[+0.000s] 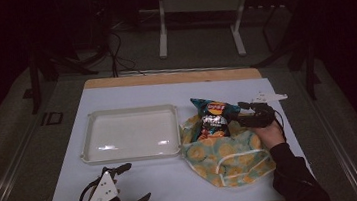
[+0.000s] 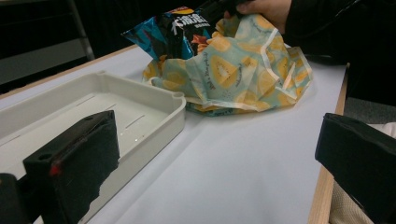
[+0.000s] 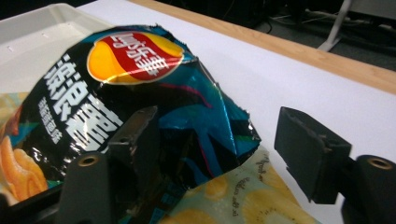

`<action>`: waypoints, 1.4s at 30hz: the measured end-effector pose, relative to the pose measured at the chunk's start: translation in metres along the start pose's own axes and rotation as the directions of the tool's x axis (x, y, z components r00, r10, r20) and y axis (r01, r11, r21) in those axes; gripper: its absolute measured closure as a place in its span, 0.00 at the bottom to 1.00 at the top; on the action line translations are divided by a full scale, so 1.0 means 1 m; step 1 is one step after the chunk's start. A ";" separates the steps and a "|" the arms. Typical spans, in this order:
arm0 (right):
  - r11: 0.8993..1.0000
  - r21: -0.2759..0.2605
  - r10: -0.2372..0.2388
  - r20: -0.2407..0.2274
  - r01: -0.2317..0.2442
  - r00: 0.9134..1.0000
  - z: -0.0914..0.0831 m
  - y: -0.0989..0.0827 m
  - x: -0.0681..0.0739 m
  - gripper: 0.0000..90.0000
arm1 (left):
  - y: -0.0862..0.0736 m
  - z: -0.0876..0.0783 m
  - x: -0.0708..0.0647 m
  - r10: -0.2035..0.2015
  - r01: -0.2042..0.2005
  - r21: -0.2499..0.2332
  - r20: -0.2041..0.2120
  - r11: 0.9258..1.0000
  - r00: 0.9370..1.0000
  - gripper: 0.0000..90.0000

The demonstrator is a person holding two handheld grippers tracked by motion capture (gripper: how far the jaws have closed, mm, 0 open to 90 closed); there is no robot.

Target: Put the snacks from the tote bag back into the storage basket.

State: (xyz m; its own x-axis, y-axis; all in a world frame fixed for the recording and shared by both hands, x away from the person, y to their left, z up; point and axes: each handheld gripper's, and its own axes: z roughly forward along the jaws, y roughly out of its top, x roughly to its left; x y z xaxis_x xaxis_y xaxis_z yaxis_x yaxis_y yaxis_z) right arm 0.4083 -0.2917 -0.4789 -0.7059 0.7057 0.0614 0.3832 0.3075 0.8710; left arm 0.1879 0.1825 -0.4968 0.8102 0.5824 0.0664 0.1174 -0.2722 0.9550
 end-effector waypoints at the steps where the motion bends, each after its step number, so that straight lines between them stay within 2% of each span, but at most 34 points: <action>1: 1.000 0.003 0.004 -0.003 -0.004 1.000 0.001 -0.001 -0.001 0.39 | 0.000 0.000 0.000 0.000 0.000 0.001 0.000 1.000 1.000 0.00; 5: 1.000 0.022 0.017 -0.031 -0.016 0.999 0.007 -0.003 -0.003 0.48 | 0.000 0.000 0.000 0.001 -0.001 0.000 0.001 1.000 1.000 0.00; 12: 0.998 0.057 0.013 -0.059 -0.010 0.998 0.017 -0.005 -0.003 0.54 | 0.000 0.000 0.000 0.000 0.000 0.002 0.005 1.000 1.000 0.00; 14: 0.998 0.065 0.018 -0.076 -0.013 0.997 0.019 -0.005 -0.005 0.61 | 0.000 0.000 0.000 0.001 -0.001 0.004 0.006 1.000 1.000 0.00; 18: 0.995 0.095 0.015 -0.105 -0.005 0.994 0.022 -0.005 -0.006 0.69 | 0.000 0.000 0.000 0.000 -0.001 0.004 0.006 1.000 1.000 0.00; 21: 0.992 0.129 0.007 -0.122 0.009 0.992 0.027 -0.005 -0.006 0.79 | 0.000 0.000 0.000 0.000 0.000 0.003 0.006 1.000 1.000 0.00; 24: 0.987 0.159 0.018 -0.131 0.003 0.991 0.030 -0.004 -0.005 0.97 | 0.000 0.000 0.000 0.000 0.000 0.002 0.006 1.000 1.000 0.00; 25: 0.986 0.165 0.019 -0.128 0.002 0.992 0.031 -0.003 -0.004 0.99 | 0.000 0.000 0.000 0.000 0.000 0.002 0.006 1.000 1.000 0.00; 32: 0.983 0.183 0.000 -0.079 0.015 0.997 0.031 0.001 0.002 1.00 | 0.000 0.000 0.000 0.001 -0.001 0.000 0.005 1.000 1.000 0.00; 42: 0.992 0.127 -0.009 -0.079 0.019 0.997 0.020 0.008 0.008 1.00 | 0.000 0.000 0.000 0.001 -0.001 0.004 0.005 1.000 1.000 0.00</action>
State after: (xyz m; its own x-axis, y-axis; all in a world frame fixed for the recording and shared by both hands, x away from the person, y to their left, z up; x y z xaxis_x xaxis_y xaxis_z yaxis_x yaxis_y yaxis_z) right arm 0.4174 -0.2712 -0.4810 -0.7542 0.6502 0.0920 0.4422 0.3992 0.8032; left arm 0.1878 0.1823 -0.4971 0.8131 0.5783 0.0661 0.1185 -0.2757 0.9539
